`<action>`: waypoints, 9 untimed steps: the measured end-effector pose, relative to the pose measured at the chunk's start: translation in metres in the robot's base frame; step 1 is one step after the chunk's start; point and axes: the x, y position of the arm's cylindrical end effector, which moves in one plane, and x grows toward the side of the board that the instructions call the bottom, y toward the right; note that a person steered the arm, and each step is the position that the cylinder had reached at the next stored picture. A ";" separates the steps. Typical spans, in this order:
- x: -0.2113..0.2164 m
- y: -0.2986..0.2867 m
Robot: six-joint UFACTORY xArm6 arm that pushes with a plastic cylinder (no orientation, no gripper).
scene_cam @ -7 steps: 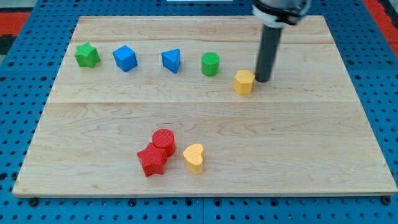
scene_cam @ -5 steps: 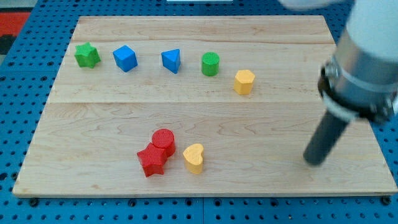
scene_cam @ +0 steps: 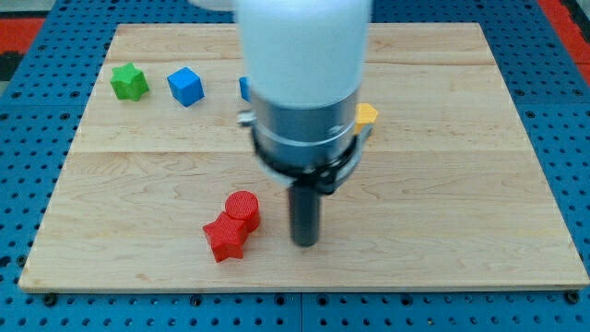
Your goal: Place the yellow heart to the bottom right of the yellow hexagon
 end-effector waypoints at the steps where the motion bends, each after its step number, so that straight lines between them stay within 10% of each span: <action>1: -0.029 0.011; 4: -0.060 -0.050; 9: -0.080 0.056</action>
